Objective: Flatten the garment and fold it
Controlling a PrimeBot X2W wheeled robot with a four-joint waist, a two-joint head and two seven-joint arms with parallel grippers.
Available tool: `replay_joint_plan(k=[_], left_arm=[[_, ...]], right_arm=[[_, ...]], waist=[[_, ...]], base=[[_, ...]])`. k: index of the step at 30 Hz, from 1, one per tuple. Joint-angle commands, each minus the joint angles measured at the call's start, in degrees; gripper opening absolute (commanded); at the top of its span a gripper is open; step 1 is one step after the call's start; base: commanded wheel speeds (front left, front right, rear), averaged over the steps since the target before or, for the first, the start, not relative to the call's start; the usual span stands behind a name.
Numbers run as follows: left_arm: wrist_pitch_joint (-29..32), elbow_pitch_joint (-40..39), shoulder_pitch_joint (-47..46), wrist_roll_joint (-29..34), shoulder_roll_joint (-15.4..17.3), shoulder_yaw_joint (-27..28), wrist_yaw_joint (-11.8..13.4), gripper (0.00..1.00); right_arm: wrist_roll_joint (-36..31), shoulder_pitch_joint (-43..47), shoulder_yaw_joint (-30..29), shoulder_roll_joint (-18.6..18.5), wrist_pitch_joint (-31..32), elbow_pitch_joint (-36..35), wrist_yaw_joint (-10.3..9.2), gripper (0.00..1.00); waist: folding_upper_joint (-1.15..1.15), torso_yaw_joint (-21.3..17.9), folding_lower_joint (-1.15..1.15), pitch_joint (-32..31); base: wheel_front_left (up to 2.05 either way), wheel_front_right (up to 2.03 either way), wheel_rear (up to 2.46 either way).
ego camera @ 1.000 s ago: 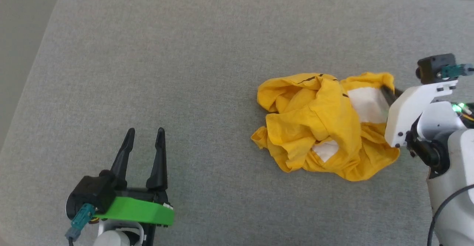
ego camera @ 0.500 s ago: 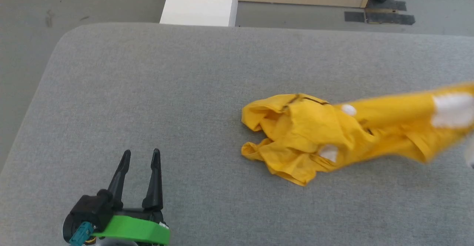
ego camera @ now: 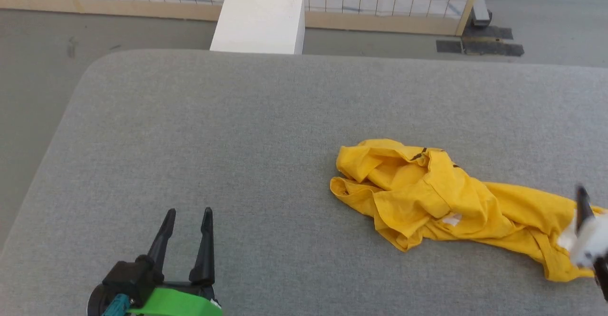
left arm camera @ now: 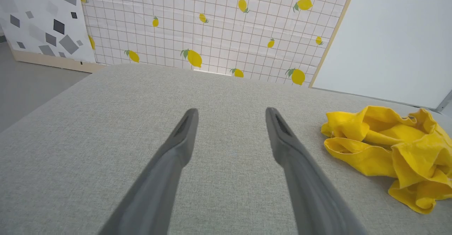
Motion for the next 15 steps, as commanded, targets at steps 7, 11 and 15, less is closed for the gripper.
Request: replay_joint_plan(k=[7, 11, 15], left_arm=[[-0.2, 0.2, 1.3, -0.4, -0.2, -1.1, -0.2, 1.00], [-0.2, 0.3, 0.5, -0.8, -0.3, -1.8, -0.2, 1.00], [-0.2, 0.4, -0.6, -1.2, -0.3, -2.0, -0.3, 1.00]], right_arm=[[9.1, -7.3, 16.0, -2.8, 7.9, -10.3, -0.08, 1.00], [12.7, -11.7, 24.0, -3.4, 14.9, -10.1, -0.08, 1.00], [15.1, -15.7, 29.1, -4.0, 22.1, -6.0, -0.08, 1.00]], waist=[[0.00, 2.5, 0.00, -0.8], [0.00, 4.5, 0.00, 1.1], [0.00, 6.2, 0.00, 3.1]], base=[[0.00, 0.00, 0.00], [0.00, 0.00, 0.00], [0.00, 0.00, 0.00]])
